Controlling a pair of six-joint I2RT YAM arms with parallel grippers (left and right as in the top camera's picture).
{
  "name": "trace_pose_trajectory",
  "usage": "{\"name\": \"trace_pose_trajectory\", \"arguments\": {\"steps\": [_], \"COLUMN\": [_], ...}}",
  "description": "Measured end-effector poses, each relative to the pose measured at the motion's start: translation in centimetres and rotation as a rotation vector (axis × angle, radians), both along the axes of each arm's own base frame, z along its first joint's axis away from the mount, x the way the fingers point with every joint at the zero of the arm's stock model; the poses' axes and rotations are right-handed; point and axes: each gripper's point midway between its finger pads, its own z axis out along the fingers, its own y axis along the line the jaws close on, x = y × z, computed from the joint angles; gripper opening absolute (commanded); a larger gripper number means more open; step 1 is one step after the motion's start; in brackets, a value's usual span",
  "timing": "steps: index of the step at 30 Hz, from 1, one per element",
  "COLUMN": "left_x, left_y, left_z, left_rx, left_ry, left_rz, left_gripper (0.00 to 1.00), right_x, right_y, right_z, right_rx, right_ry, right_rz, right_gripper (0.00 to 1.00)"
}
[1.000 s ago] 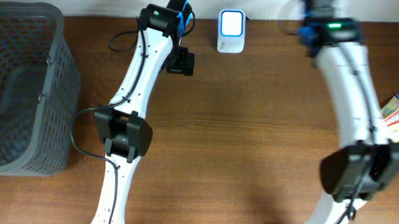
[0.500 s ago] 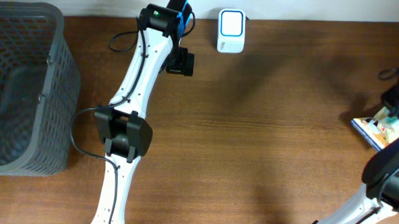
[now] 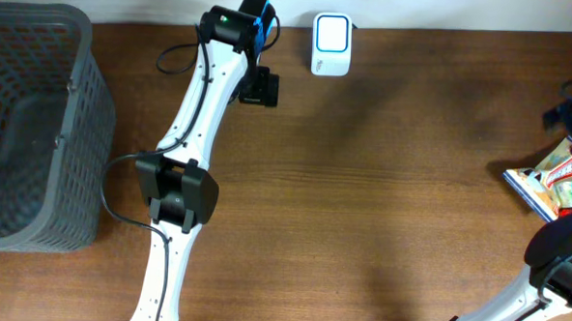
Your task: Scan the item barcode
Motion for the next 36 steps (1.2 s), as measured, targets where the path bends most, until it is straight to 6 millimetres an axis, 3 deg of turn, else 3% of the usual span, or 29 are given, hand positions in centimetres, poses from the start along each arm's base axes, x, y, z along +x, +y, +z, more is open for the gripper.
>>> {"name": "trace_pose_trajectory", "arguments": {"steps": [5, 10, 18, 21, 27, 29, 32, 36], "left_x": [1.9, 5.6, 11.5, 12.2, 11.2, 10.6, 9.3, 6.6], "left_y": [-0.6, -0.9, 0.4, 0.3, 0.2, -0.3, -1.3, -4.4], "left_z": [-1.1, -2.7, -6.0, -7.0, -9.3, -9.7, -10.3, -10.8], "left_rx": [-0.02, -0.058, -0.099, -0.107, -0.106, -0.128, -0.182, -0.319], "left_ry": [-0.058, -0.176, -0.385, -0.423, -0.38, -0.347, -0.283, -0.165], "left_rz": [0.001, 0.017, 0.069, 0.072, 0.065, 0.054, 0.025, -0.12], "left_gripper": [0.99, 0.99, 0.99, 0.99, 1.0, 0.95, 0.9, 0.84], "right_x": [2.6, 3.8, 4.1, 4.1, 4.1, 4.1, 4.1, 4.1], "right_y": [4.4, 7.1, 7.8, 7.8, 7.8, 7.8, 7.8, 7.8], "right_z": [0.8, 1.0, 1.1, 1.1, 1.1, 1.1, 1.1, 1.1], "right_rx": [0.171, 0.219, 0.233, 0.233, 0.234, 0.233, 0.234, 0.235], "right_ry": [-0.115, -0.138, -0.144, -0.145, -0.144, -0.144, -0.144, -0.145], "right_rz": [0.074, 0.132, 0.146, 0.147, 0.146, 0.146, 0.146, 0.146], "right_gripper": [0.99, 0.99, 0.98, 0.99, 0.99, 0.99, 0.98, 0.99]}}
